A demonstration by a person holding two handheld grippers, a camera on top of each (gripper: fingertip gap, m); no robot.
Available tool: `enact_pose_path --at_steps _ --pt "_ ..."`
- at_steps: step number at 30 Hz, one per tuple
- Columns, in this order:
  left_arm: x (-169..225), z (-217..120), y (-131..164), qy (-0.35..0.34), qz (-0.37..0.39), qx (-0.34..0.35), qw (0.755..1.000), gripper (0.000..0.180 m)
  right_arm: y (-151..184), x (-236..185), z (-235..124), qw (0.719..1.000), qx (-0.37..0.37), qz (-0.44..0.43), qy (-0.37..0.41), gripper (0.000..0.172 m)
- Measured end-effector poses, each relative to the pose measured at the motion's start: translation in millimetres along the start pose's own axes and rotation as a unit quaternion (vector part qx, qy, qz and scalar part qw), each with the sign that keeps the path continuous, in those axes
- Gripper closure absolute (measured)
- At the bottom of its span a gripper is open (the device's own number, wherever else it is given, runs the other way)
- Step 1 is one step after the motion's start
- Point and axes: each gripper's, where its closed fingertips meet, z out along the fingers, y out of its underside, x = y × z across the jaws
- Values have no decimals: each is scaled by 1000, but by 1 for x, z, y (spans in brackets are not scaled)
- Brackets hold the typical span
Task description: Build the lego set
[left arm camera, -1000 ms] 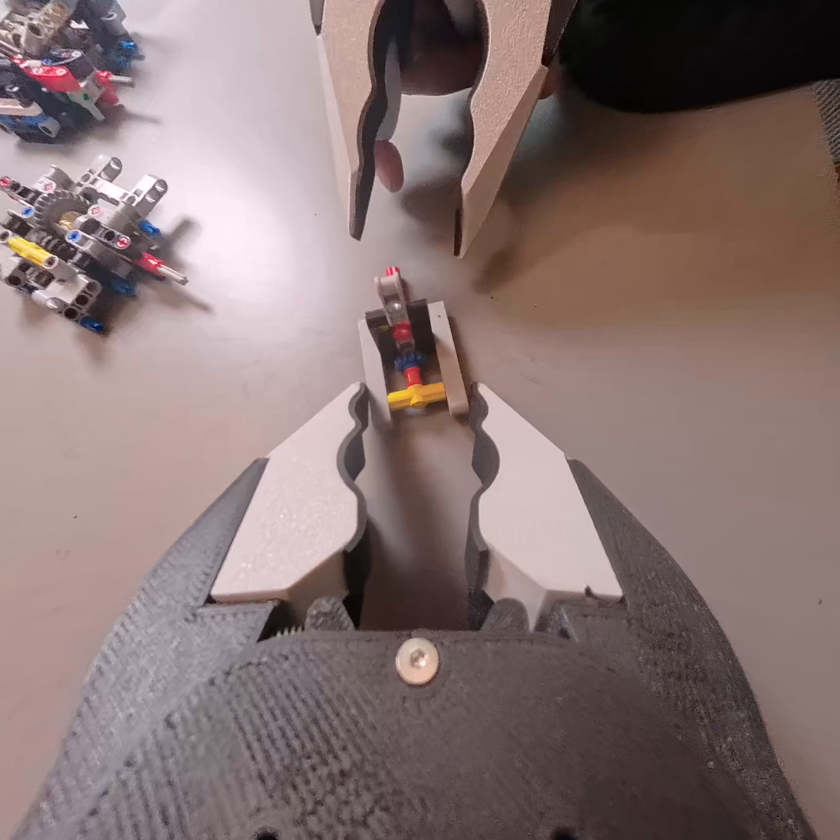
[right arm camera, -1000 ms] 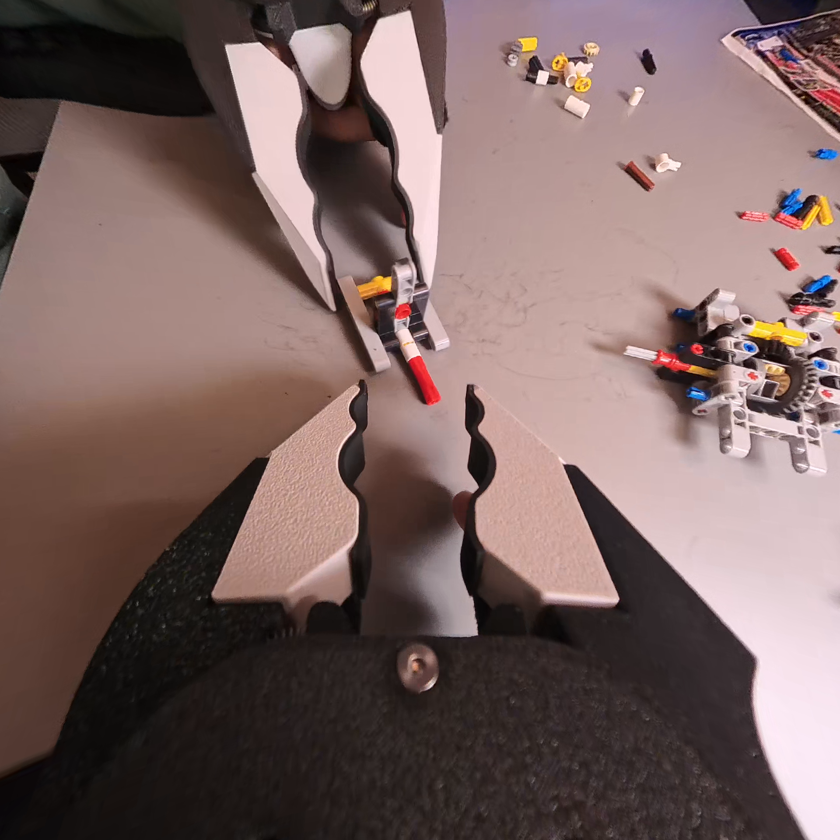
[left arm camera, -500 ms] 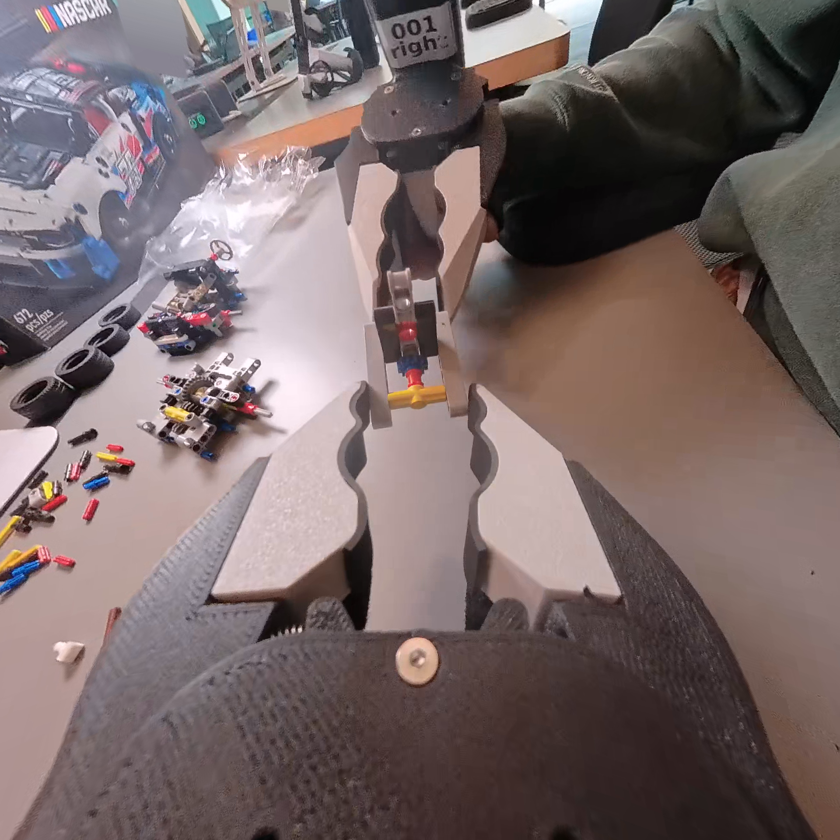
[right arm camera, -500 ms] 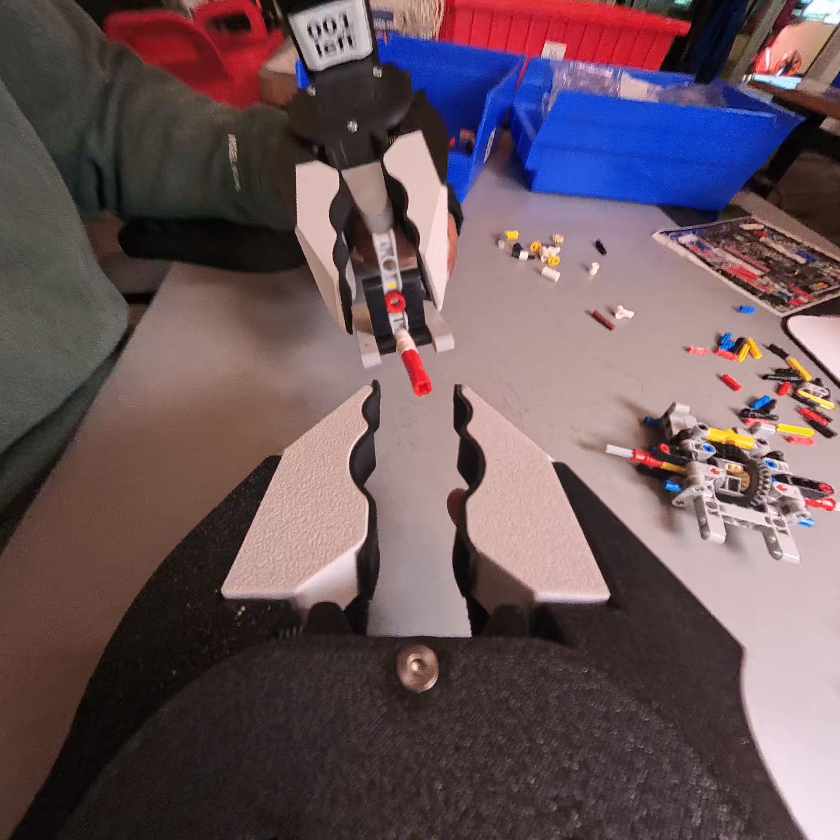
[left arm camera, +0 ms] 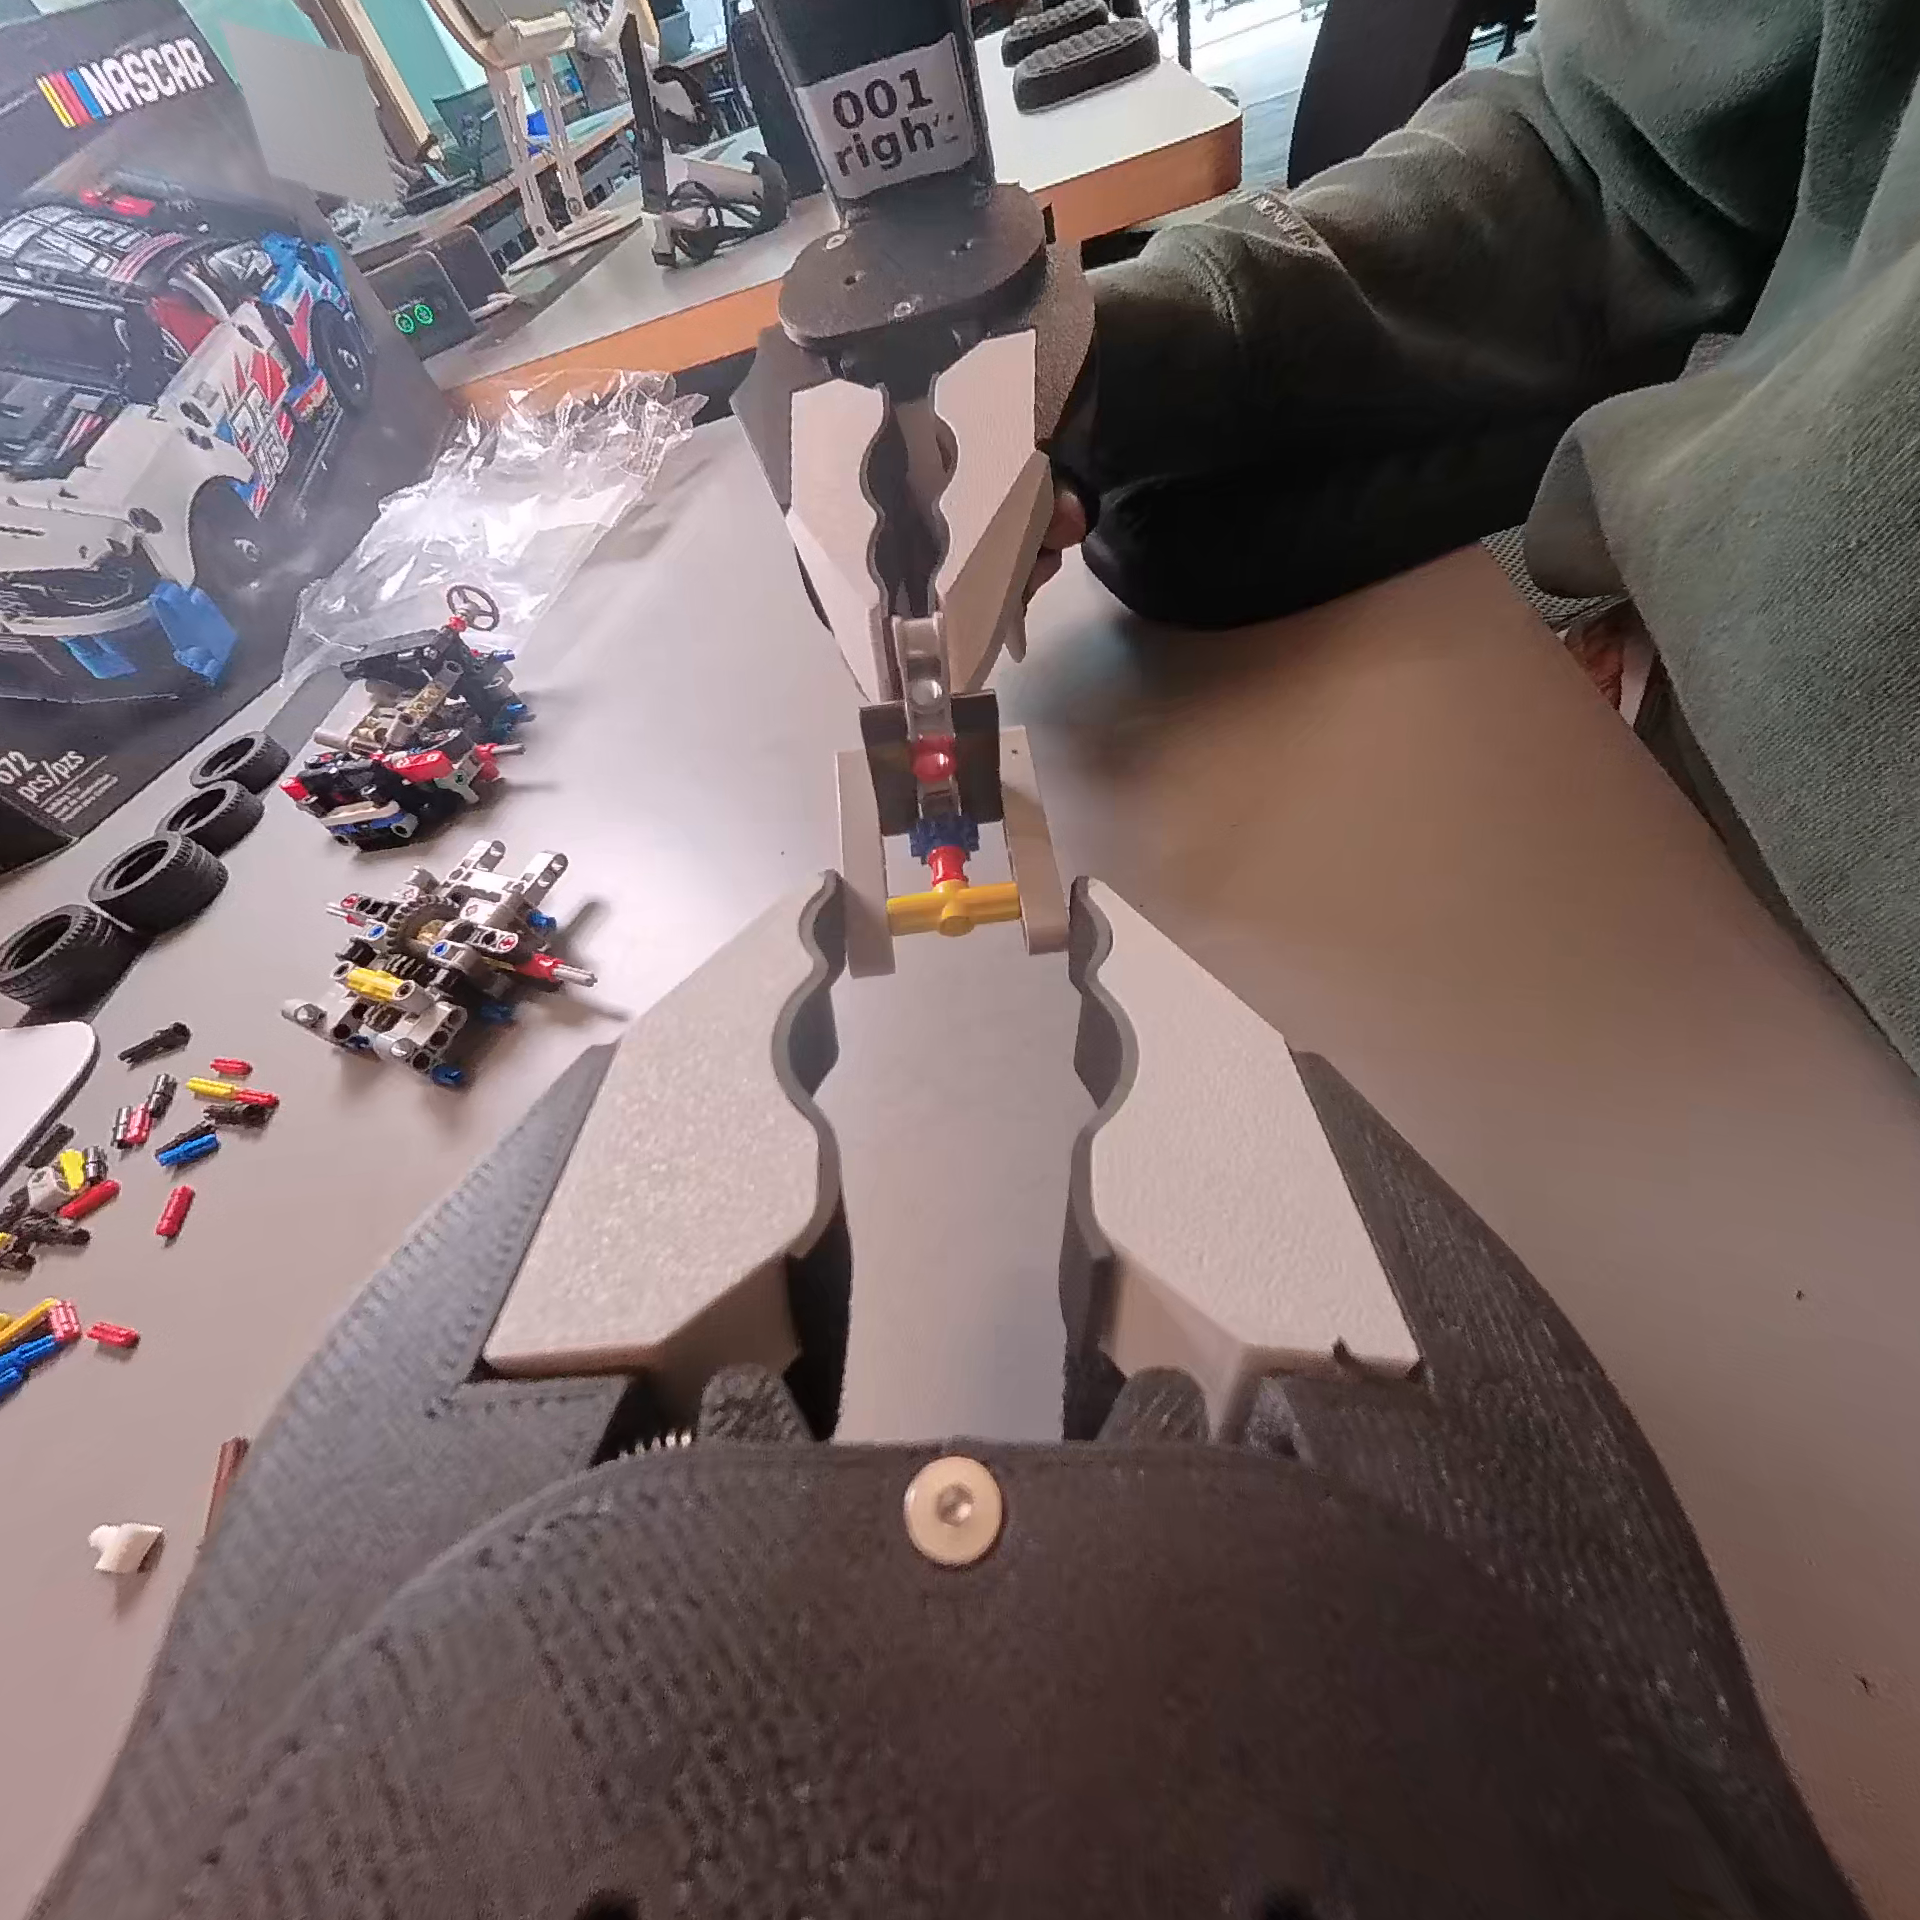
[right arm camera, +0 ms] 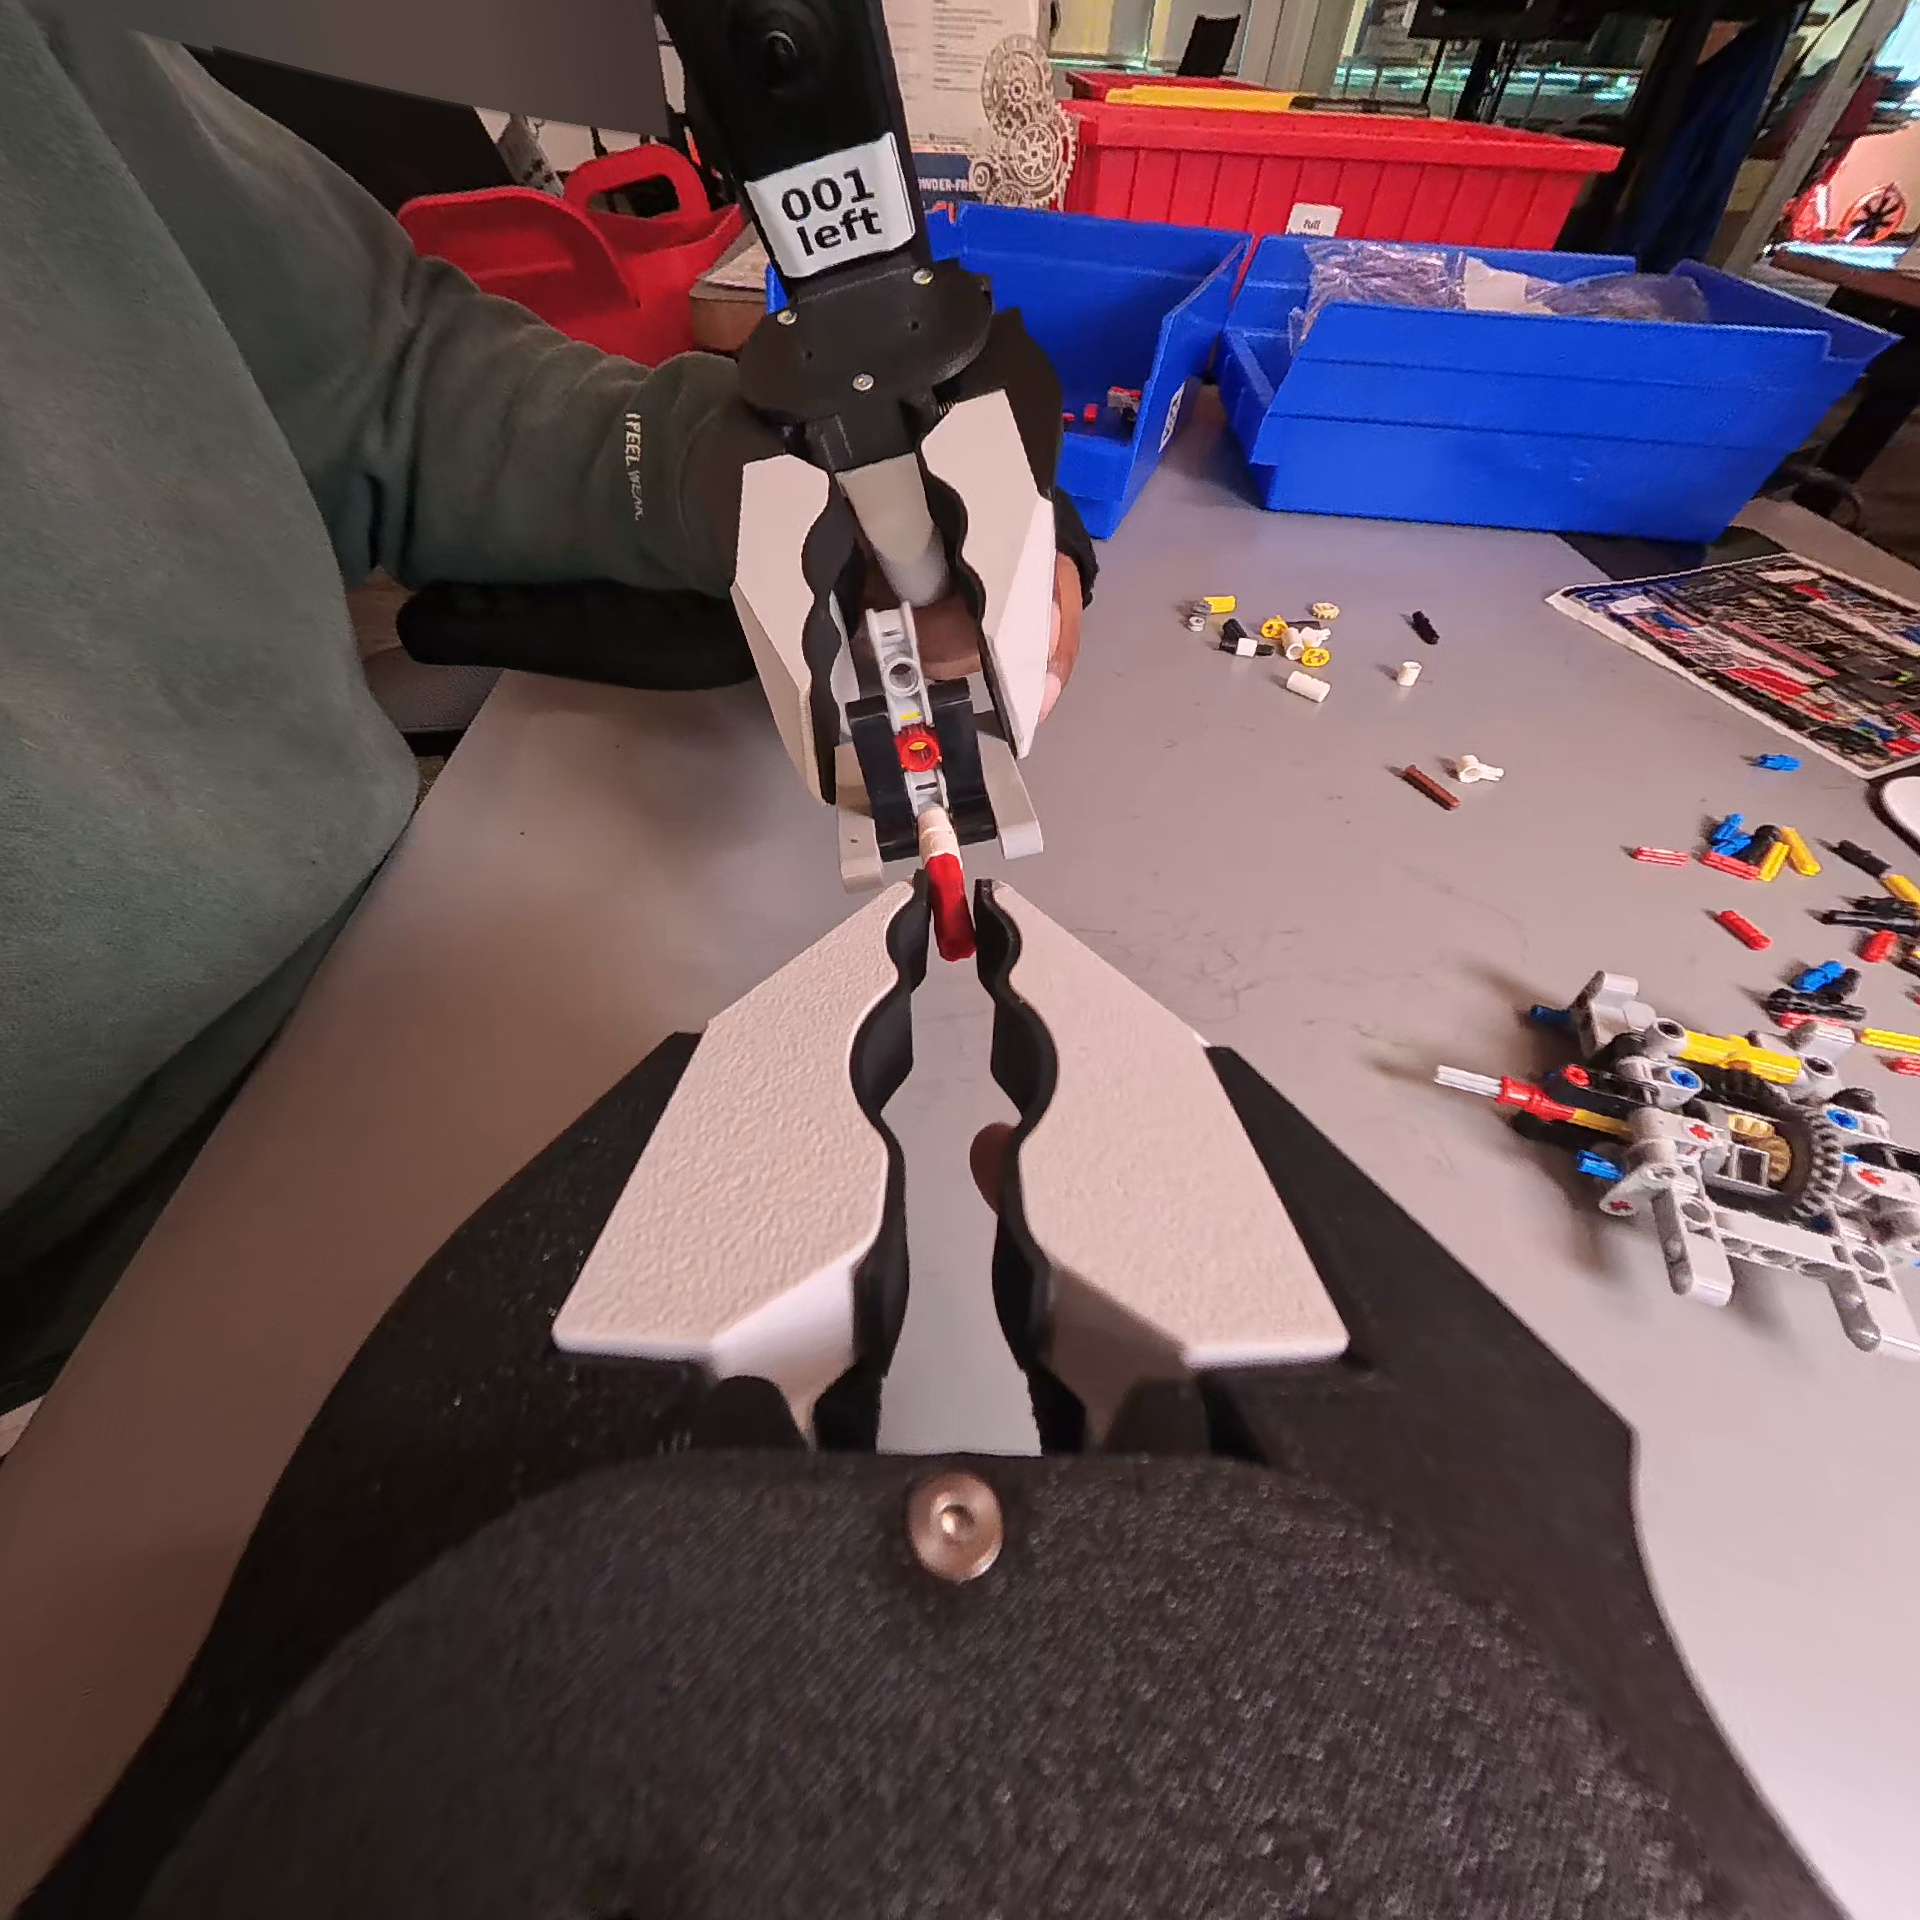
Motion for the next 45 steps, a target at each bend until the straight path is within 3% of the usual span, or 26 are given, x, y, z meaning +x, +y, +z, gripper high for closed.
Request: enact_pose_path --at_steps 8,13,14,15,16,19,24,27,30,33,37,39,42,44,45 --pt "-2 -1 4 -3 -6 -12 1000 139 2 0 1 1000 -2 5 -2 166" --pt "-4 1 38 7 -42 -92 995 139 23 8 4 998 -55 0 20 155" --pt "-8 1 42 -3 -47 -102 994 165 26 9 5 998 -64 -1 22 152" --pt "-11 1 45 -11 -48 -107 993 178 28 9 5 997 -72 -3 24 149" --pt "-10 1 47 -8 -50 -112 992 179 31 9 5 997 -79 -5 25 147" --pt "-11 1 57 -9 -61 -141 988 161 36 13 5 995 -95 -7 35 143" --pt "-31 -3 64 -44 -66 -151 985 155 50 35 0 986 -140 6 91 142" --pt "-56 -8 79 -75 -88 -181 977 148 59 61 -3 971 -171 59 154 145" --pt "-69 -9 81 -88 -115 -177 974 140 66 80 4 954 -201 121 185 127" --pt "-72 -12 82 -112 -109 -178 972 136 60 92 17 947 -231 111 192 117" --pt "-73 -23 79 -142 -109 -166 970 137 48 104 43 935 -286 81 192 134" --pt "-73 -28 77 -149 -107 -160 970 138 53 109 50 926 -332 59 171 160" --pt "-69 -31 66 -135 -102 -133 977 135 49 84 59 930 -362 -57 8 166" --pt "-59 -27 57 -99 -106 -107 984 128 48 57 53 907 -367 -168 -120 166" --pt "-53 -25 54 -78 -108 -99 986 125 45 47 53 899 -367 -180 -158 166"
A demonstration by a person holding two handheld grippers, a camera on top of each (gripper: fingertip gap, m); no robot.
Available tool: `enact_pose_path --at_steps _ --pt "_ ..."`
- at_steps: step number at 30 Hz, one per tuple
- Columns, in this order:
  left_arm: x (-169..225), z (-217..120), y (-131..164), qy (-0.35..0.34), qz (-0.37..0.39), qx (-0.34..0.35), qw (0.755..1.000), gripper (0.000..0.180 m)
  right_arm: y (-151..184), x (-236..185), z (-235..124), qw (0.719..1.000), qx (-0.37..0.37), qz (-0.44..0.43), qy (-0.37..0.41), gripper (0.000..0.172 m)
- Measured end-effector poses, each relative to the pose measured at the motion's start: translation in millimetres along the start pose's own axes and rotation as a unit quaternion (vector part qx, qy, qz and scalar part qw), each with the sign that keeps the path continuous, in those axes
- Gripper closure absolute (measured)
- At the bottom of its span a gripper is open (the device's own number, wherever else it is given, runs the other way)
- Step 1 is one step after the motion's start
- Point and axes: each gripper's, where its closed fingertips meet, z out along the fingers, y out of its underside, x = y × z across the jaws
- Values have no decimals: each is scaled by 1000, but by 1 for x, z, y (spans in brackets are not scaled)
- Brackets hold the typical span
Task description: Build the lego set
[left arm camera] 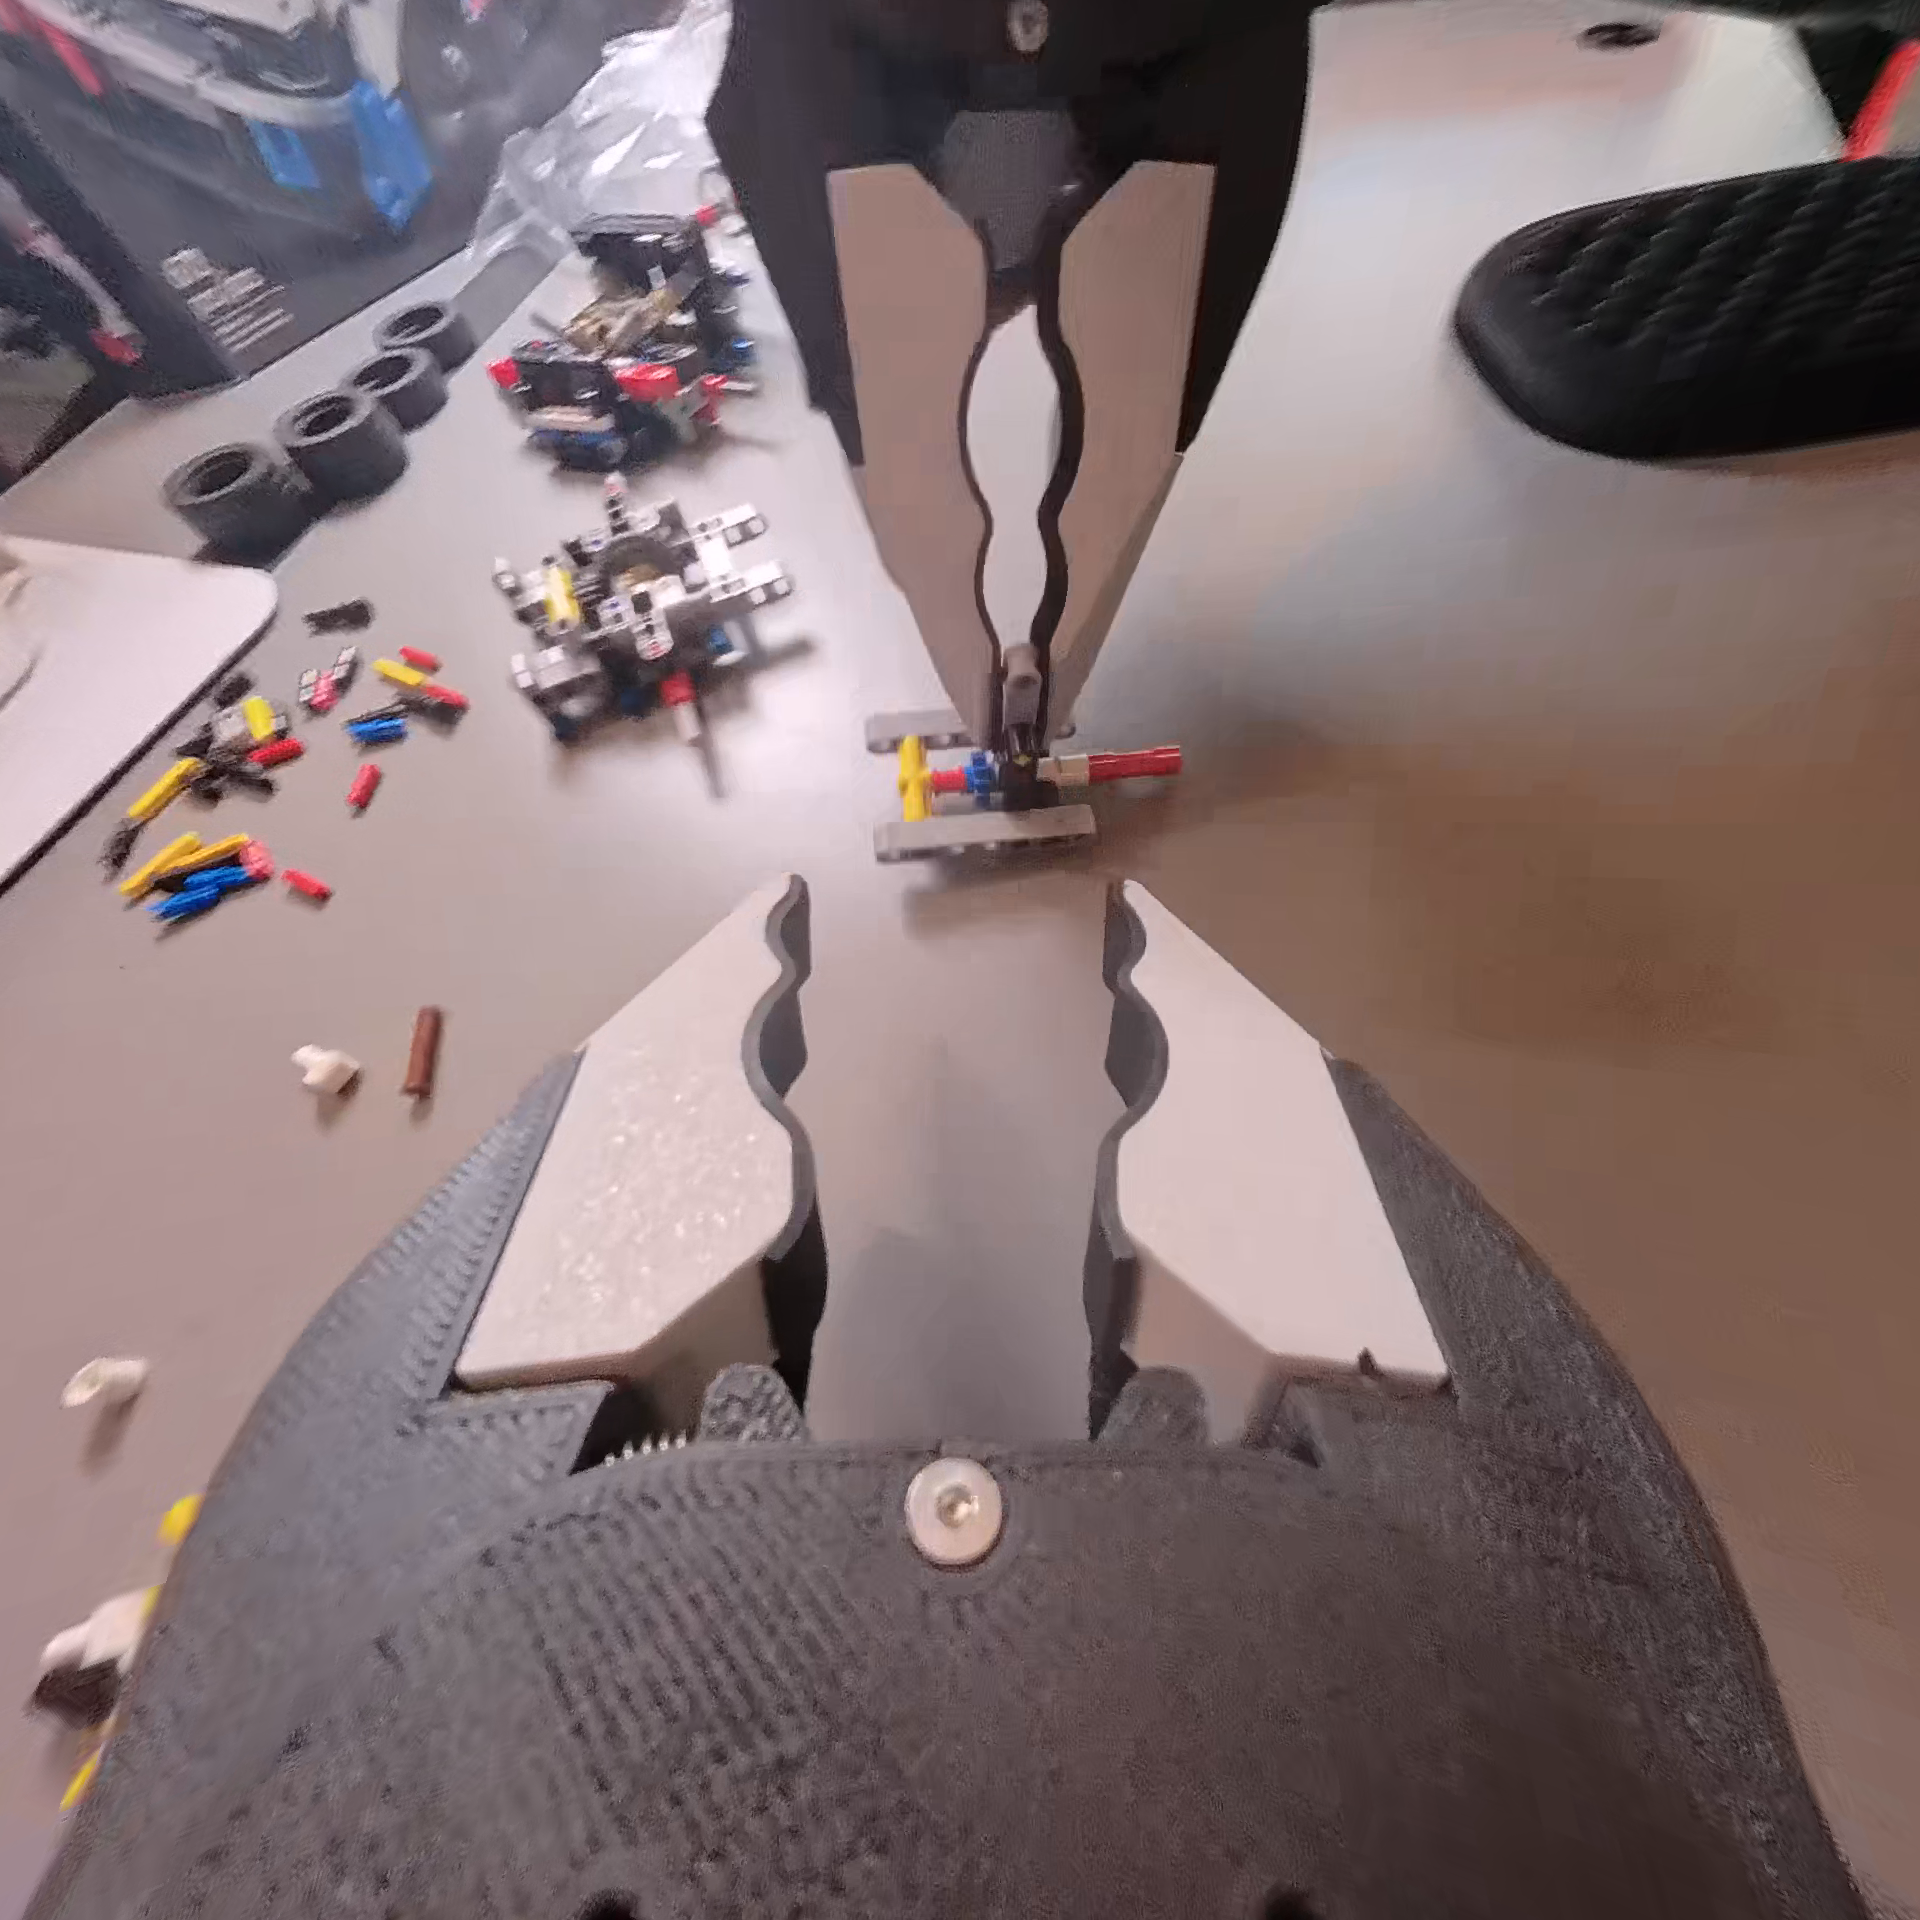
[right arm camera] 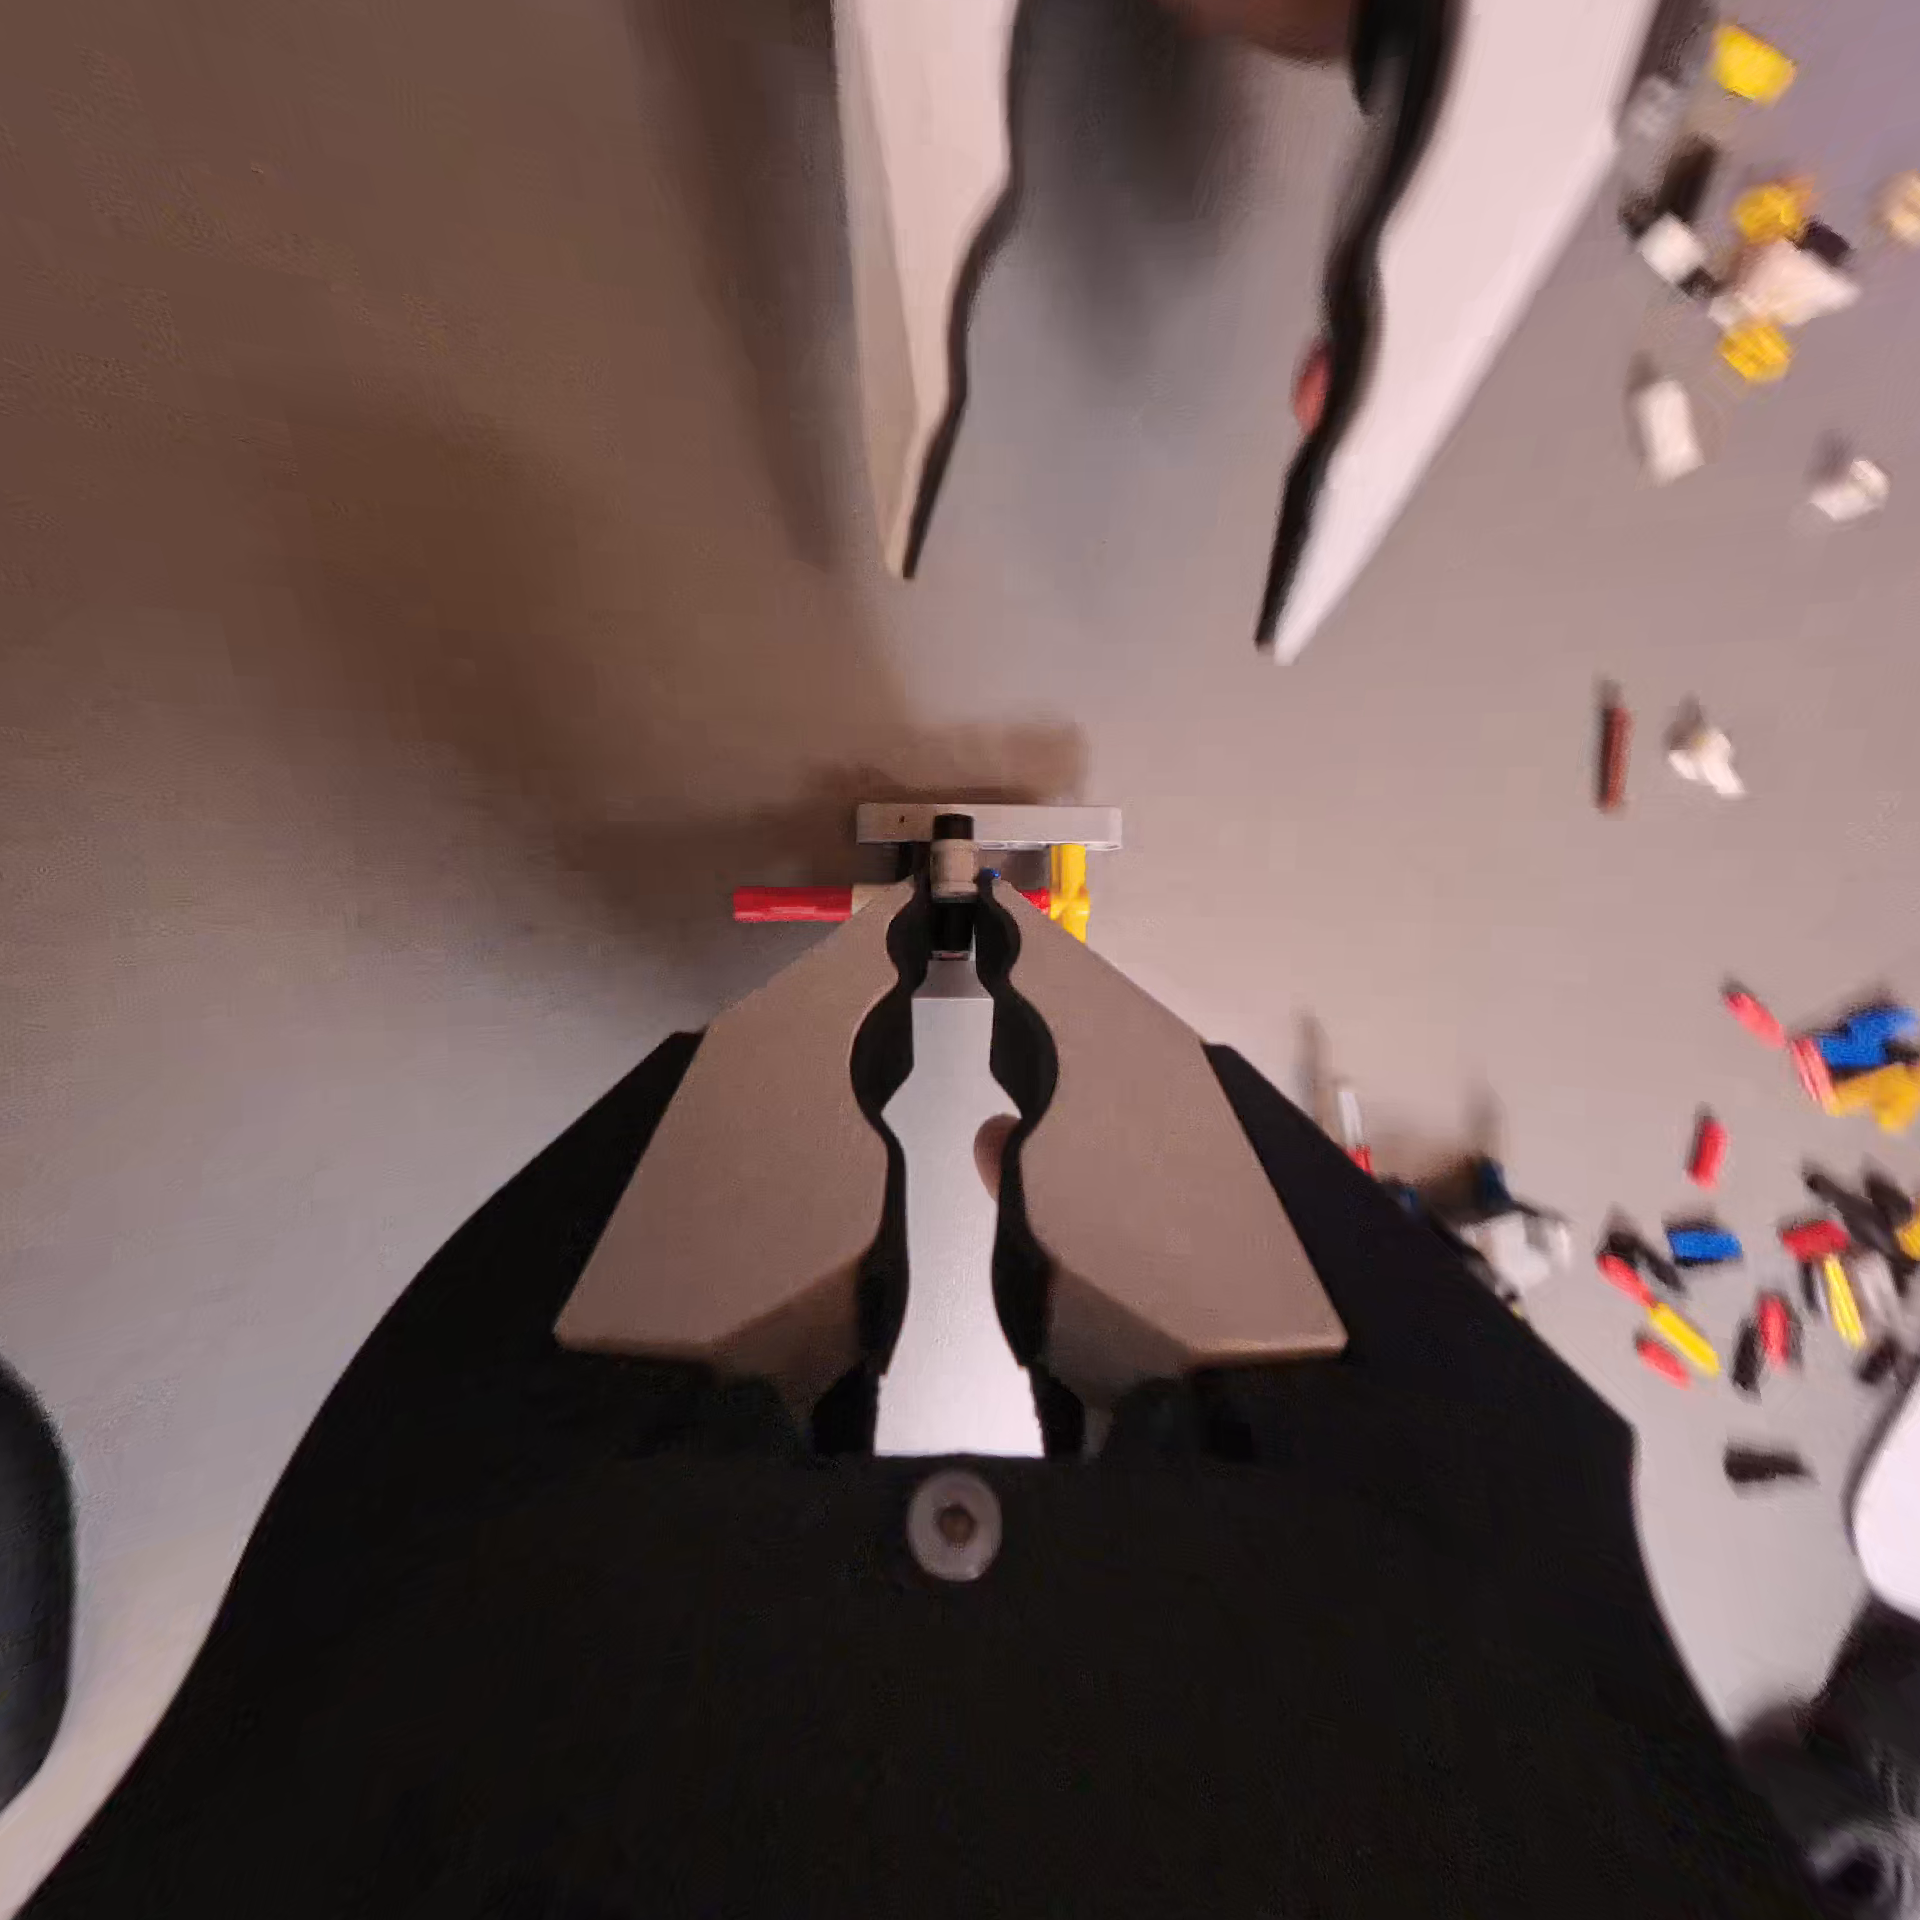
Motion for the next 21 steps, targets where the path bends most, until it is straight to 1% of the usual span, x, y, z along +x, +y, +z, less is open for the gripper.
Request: enact_pose_path --at_steps 2,4,6,9,11,12,13,15,18,20,21 --pt "14 5 1 39 7 -4 999 118 -10 -18 1 997 -14 -52 -55 166" --pt "29 14 6 71 31 -22 997 114 -10 -33 7 987 -52 -128 -77 165" --pt "45 23 12 109 52 -45 992 110 -18 -48 12 979 -51 -167 -101 165" --pt "58 30 14 146 72 -63 985 109 -30 -57 15 969 -45 -219 -100 165" --pt "66 32 19 167 77 -82 980 117 -36 -59 15 971 -31 -222 -87 165" --pt "68 31 20 170 77 -85 979 126 -35 -56 14 974 -30 -214 -73 156" --pt "68 31 20 168 76 -86 979 127 -32 -51 12 978 -33 -197 -56 144" --pt "64 31 21 145 64 -90 983 128 -26 -39 1 990 -14 -139 -20 131" --pt "48 32 21 74 43 -101 991 128 -23 -26 -22 997 67 -18 44 126" --pt "35 31 23 24 14 -117 993 128 -12 -22 -28 989 95 58 93 126" --pt "32 32 24 9 -9 -125 992 128 -4 -20 -27 984 101 84 120 126"
